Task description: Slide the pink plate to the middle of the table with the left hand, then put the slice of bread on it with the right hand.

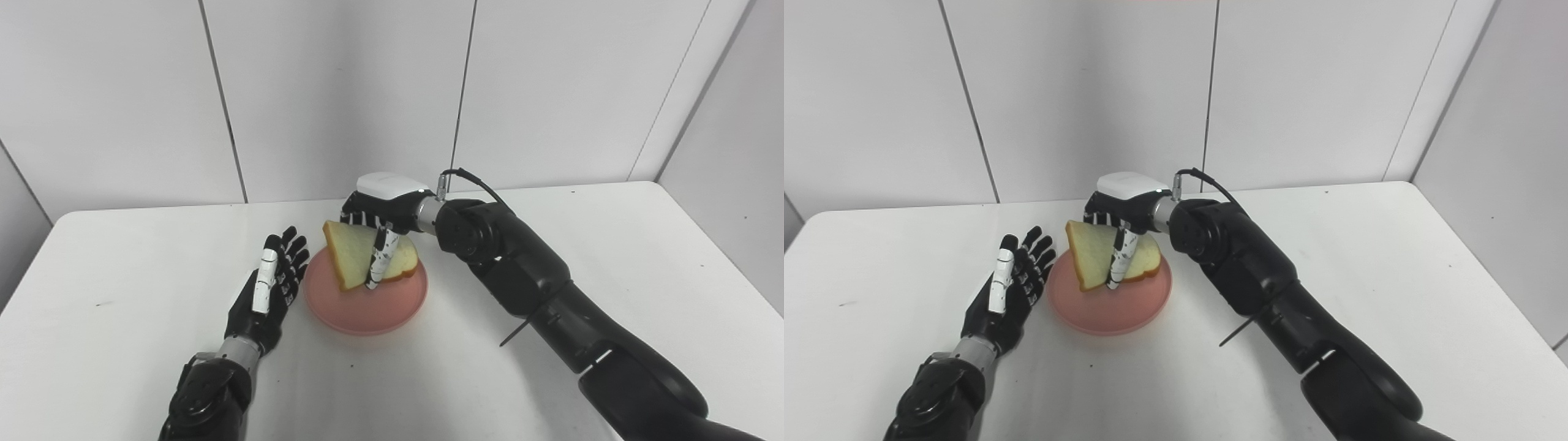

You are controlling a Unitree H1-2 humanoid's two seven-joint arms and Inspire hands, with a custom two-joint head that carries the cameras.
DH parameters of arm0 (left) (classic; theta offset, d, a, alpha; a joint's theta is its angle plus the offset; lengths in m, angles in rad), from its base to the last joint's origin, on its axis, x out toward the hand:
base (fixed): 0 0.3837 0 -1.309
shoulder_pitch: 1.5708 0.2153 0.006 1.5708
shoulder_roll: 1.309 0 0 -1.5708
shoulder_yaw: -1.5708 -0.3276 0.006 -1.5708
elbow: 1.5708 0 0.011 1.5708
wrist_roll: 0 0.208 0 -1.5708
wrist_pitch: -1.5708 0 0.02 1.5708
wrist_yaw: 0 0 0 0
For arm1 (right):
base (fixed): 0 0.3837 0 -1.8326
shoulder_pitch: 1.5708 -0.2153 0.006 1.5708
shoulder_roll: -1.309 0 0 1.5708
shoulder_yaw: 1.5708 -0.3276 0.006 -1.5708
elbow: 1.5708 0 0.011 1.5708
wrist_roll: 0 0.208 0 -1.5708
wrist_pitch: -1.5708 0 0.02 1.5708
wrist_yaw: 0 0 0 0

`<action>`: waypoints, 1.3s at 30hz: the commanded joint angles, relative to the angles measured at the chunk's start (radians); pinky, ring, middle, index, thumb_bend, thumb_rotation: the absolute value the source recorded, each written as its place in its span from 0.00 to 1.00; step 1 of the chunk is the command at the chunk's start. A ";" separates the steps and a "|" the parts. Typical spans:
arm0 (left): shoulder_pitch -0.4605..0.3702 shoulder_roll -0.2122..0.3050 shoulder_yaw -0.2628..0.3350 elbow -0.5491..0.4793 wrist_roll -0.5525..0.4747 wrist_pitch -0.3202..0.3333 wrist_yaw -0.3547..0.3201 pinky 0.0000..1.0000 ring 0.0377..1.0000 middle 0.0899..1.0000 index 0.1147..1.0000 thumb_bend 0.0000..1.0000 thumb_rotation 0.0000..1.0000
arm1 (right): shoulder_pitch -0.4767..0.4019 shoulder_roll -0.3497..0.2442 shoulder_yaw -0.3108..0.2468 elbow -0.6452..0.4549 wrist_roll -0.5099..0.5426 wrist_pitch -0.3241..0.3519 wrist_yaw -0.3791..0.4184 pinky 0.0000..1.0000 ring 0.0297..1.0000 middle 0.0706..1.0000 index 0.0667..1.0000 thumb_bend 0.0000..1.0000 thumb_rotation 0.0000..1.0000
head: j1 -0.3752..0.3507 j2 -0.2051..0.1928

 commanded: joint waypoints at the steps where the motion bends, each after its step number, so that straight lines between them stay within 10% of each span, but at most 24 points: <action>1: 0.030 -0.008 -0.014 0.011 0.014 0.090 0.008 1.00 1.00 0.99 0.99 0.75 1.00 | -0.076 -0.002 0.003 0.001 -0.022 -0.030 -0.040 0.49 0.44 0.49 0.43 0.52 0.00 | 0.001 0.007; 12: 0.032 -0.013 -0.019 -0.008 0.015 0.096 0.010 1.00 1.00 1.00 1.00 0.75 1.00 | -0.053 -0.002 0.047 0.027 -0.066 -0.059 -0.050 0.42 0.41 0.48 0.45 0.52 0.00 | 0.011 0.025; 15: 0.032 -0.013 -0.021 -0.013 0.016 0.100 0.011 1.00 1.00 1.00 1.00 0.76 1.00 | -0.051 0.001 0.065 0.035 -0.086 -0.068 -0.060 0.65 0.47 0.48 0.42 0.52 0.00 | 0.014 0.029; 22: 0.034 -0.014 -0.025 -0.020 0.029 0.106 0.025 1.00 1.00 0.99 0.99 0.77 1.00 | -0.040 0.021 0.073 0.034 -0.071 -0.053 -0.034 0.45 0.43 0.49 0.44 0.52 0.00 | 0.013 0.031; 34: 0.030 -0.011 -0.034 -0.028 0.021 0.116 0.023 1.00 1.00 1.00 1.00 0.76 1.00 | -0.022 0.036 0.072 -0.086 -0.078 0.022 0.072 0.48 0.50 0.48 0.44 0.52 0.00 | 0.019 0.041; 36: 0.028 -0.009 -0.037 -0.022 0.022 0.106 0.019 1.00 1.00 1.00 1.00 0.76 1.00 | -0.021 0.038 0.071 -0.103 -0.083 0.043 0.097 0.47 0.52 0.45 0.47 0.53 0.00 | 0.020 0.041; 39: 0.028 -0.010 -0.037 -0.021 0.024 0.106 0.024 0.99 1.00 1.00 1.00 0.76 1.00 | -0.018 0.036 0.071 -0.132 -0.085 0.069 0.138 0.53 0.64 0.71 0.77 0.76 0.18 | 0.020 0.041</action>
